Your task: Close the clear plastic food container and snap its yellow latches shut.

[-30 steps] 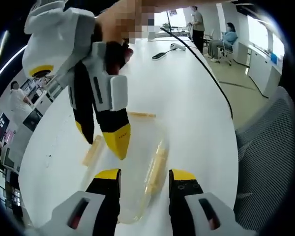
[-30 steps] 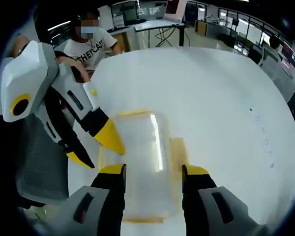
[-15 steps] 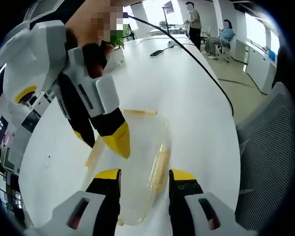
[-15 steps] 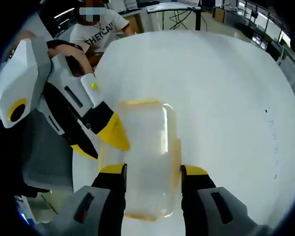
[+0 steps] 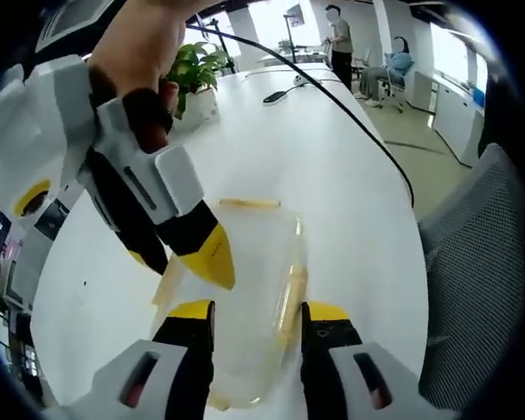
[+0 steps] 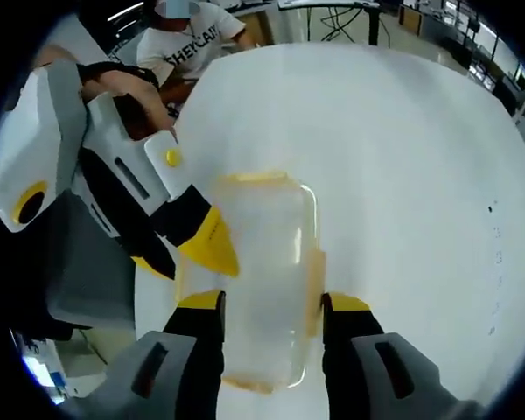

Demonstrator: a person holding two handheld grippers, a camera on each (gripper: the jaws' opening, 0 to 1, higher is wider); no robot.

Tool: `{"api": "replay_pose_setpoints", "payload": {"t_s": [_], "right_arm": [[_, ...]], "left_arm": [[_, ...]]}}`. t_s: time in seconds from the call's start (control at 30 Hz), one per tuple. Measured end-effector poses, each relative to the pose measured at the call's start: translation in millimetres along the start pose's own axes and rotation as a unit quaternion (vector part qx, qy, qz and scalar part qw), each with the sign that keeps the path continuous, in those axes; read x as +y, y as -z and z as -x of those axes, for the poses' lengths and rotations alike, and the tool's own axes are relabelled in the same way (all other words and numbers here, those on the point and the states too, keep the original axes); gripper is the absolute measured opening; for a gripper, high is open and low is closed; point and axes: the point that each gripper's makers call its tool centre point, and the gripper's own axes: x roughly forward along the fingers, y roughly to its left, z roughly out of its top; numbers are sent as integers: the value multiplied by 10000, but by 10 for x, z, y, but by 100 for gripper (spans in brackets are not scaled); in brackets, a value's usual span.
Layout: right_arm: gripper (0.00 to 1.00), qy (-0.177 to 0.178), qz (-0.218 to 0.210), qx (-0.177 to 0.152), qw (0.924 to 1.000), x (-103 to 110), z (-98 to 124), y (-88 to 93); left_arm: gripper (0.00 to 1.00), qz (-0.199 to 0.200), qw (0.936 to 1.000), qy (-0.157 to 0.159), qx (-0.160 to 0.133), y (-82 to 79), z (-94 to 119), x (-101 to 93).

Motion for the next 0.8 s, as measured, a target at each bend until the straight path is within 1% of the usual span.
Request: {"api": "replay_pose_setpoints", "payload": {"t_s": [0.2,0.27,0.33,0.43,0.47,0.5,0.53,0.57,0.6,0.67,0.8], "right_arm": [[40,28,-34,137,9999,-2,-6,-1],[39,7,-58,174,9998,-7,-4,-1],[38,-23,-62,205,9998,-14,-8,1],[36,-63,-139,209,9997,-20,-9,-8],[34,-247,-223,425,9985,59,-2,55],[34,-130,-191,296,9993,10,-9,32],[33,-185,-70,304,9993,15,-9,32],[34,-175,-124,330,9992,5,-7,44],[34,-169,-254,339,9990,8,-12,35],[36,-124,-232,396,9989,20,-22,24],[37,-97,-225,469,9986,13,-22,11]], "left_arm": [[33,-6,10000,26,45,-2,-8,-2],[33,-43,10000,59,24,2,-15,7],[32,7,10000,68,8,0,-13,11],[31,1,9999,49,93,-6,-18,10],[31,45,9998,95,152,8,-17,2],[31,-9,9999,75,130,-2,-24,14],[29,-38,9999,66,152,1,-28,14],[29,-67,9999,53,150,43,36,18],[29,13,9999,47,137,57,78,38],[29,28,9999,69,148,23,20,21],[30,6,9999,82,102,11,-32,-4]]}}
